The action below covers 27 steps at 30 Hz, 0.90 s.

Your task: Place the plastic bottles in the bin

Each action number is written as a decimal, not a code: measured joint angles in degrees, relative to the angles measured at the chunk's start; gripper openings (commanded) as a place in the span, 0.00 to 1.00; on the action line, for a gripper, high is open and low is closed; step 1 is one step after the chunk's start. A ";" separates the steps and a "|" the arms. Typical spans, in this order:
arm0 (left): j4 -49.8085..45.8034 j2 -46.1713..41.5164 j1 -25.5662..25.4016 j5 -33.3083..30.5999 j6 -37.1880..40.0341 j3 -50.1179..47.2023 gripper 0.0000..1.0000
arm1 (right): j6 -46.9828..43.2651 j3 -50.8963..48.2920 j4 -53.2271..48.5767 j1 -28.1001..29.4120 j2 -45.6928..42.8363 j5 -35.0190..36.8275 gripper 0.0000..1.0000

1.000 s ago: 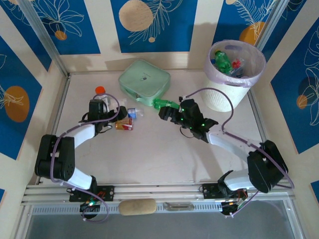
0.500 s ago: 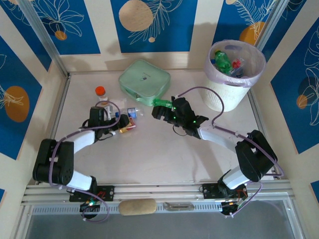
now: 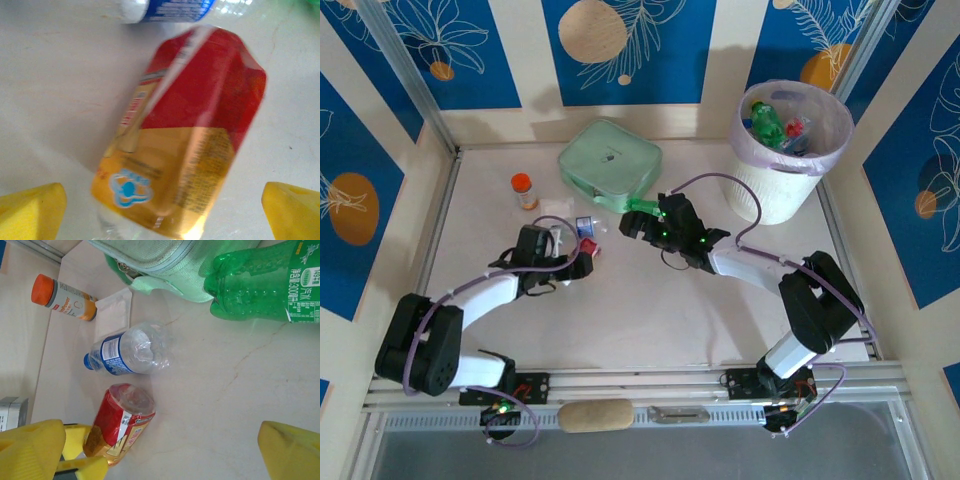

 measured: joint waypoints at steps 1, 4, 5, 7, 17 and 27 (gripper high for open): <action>-0.04 0.63 -0.96 -0.52 0.66 0.63 1.00 | 0.00 0.00 -0.02 0.00 0.00 -0.02 0.99; -0.04 2.73 -3.06 -1.57 1.77 2.25 0.99 | 0.20 0.00 -0.04 0.00 0.00 -0.09 0.99; -0.09 3.37 -3.58 -1.90 2.21 2.64 0.98 | 0.22 0.00 -0.07 0.00 0.00 -0.22 0.99; -0.11 4.46 -4.55 -2.58 2.80 3.19 0.95 | 0.39 0.00 -0.15 0.00 0.00 -0.24 0.99; -2.67 7.52 -6.58 -8.68 5.92 4.96 0.72 | 1.36 0.00 -0.46 -0.07 0.00 -0.98 0.99; -2.34 8.33 -7.67 -9.57 7.13 5.40 0.43 | 1.70 0.00 -0.48 -0.46 0.02 -1.53 0.99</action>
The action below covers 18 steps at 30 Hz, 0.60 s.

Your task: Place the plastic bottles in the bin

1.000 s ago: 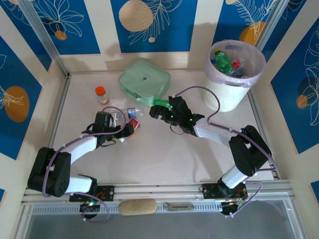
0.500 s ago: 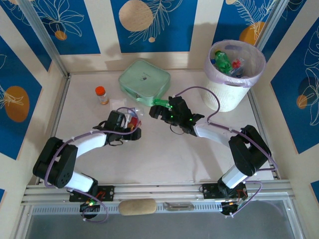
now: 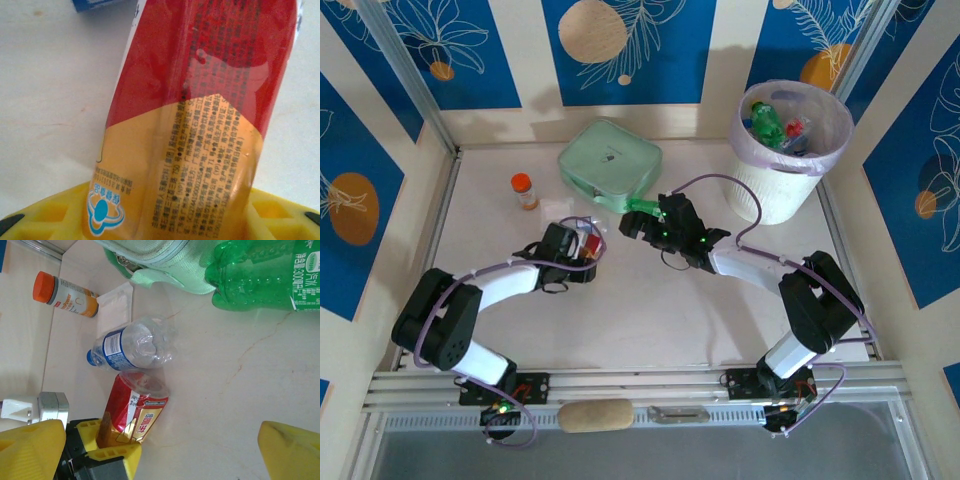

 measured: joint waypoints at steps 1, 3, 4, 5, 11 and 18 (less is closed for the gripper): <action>0.17 -0.02 -0.28 0.22 0.04 -0.02 0.42 | 0.17 0.00 0.00 -0.11 0.00 -0.02 0.99; 0.81 -0.26 -0.90 0.85 -0.04 -0.02 0.42 | 0.24 0.00 -0.02 -0.35 0.00 -0.26 0.99; 1.42 -0.68 -1.22 1.40 -0.11 -0.13 0.42 | 0.42 0.00 0.00 -0.55 0.00 -0.66 0.99; 2.01 -1.22 -1.44 1.77 -0.31 -0.28 0.42 | 0.63 0.00 0.02 -0.70 0.00 -0.98 0.99; 10.21 -5.99 -1.92 6.25 -5.31 -3.08 0.42 | 1.29 0.00 2.78 -1.11 1.51 -5.46 1.00; 20.85 -6.45 -1.97 12.17 -12.92 -4.09 0.42 | 1.90 0.00 7.43 -1.09 3.02 -10.34 0.99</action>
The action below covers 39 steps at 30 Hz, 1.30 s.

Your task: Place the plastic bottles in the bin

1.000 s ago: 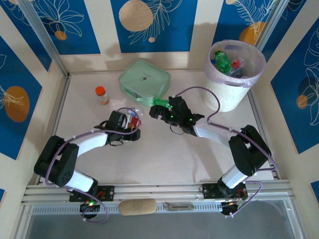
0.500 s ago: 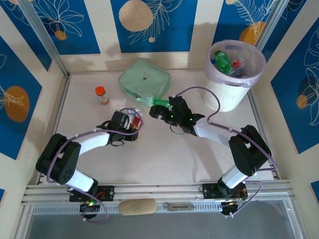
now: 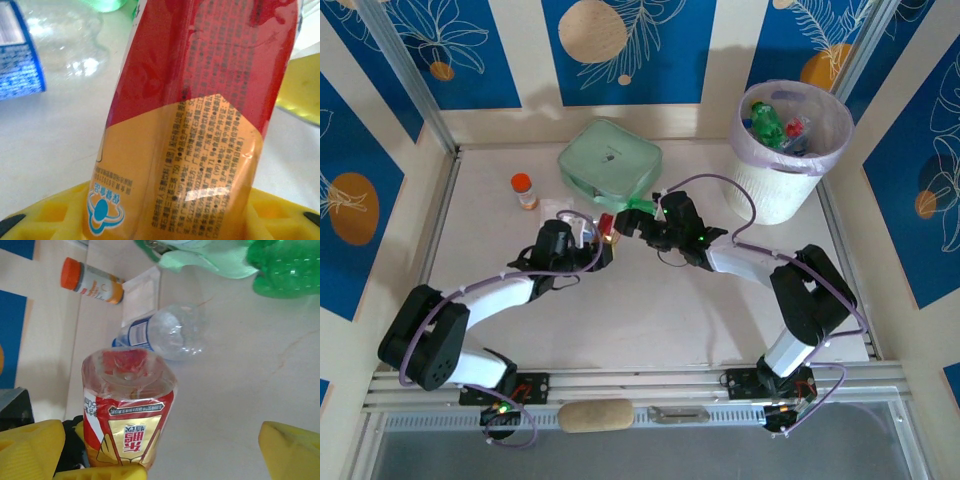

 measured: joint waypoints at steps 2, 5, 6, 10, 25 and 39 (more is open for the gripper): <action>2.62 0.09 -0.11 1.57 -1.46 0.00 0.43 | 0.44 0.00 0.81 0.00 0.20 -0.87 0.97; 5.44 0.79 -0.33 3.17 -3.13 -0.28 0.43 | 1.11 0.00 2.47 -0.02 0.46 -2.01 0.96; 6.43 0.98 -0.57 3.89 -3.56 -0.46 0.43 | 1.31 0.00 2.93 -0.02 0.70 -2.38 0.95; 8.94 1.73 -2.27 6.21 -4.09 -0.57 0.43 | 2.23 0.00 4.20 -0.02 2.10 -3.63 0.90; 11.26 3.13 -4.17 7.50 -3.93 -0.57 0.67 | 4.37 -0.31 7.41 -0.79 3.08 -6.40 0.54; 9.62 -2.97 -4.28 -1.51 -4.81 -4.57 0.98 | 0.46 -0.87 -0.04 -4.20 0.42 -1.99 0.53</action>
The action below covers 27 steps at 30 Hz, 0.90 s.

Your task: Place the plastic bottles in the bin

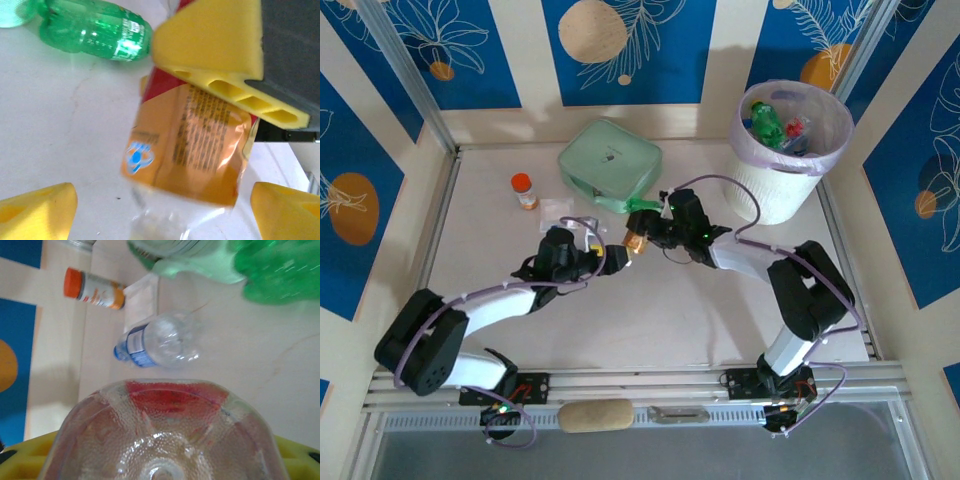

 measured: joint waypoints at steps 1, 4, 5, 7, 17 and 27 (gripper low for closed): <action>-0.96 -1.29 0.00 -1.84 0.11 -0.26 1.00 | -1.05 0.00 -1.60 -0.57 -1.20 1.05 0.53; -4.11 -4.66 0.02 -7.72 0.48 -0.50 1.00 | -4.81 0.15 -6.54 -1.99 -5.97 4.63 0.53; -5.11 -5.42 0.02 -9.57 0.59 -0.50 1.00 | -6.51 0.55 -8.55 -2.51 -7.78 6.29 0.54; -6.64 -6.14 0.13 -12.24 0.72 -0.50 1.00 | -9.64 1.75 -11.54 -3.37 -10.75 8.94 0.54; -8.20 -2.71 0.13 -15.43 -0.81 -0.50 1.00 | -22.69 11.06 -19.96 -16.68 -23.98 13.03 0.52; -2.12 2.71 0.13 -13.51 -3.50 -0.48 1.00 | -34.23 27.56 -27.87 -28.87 -27.82 13.31 0.51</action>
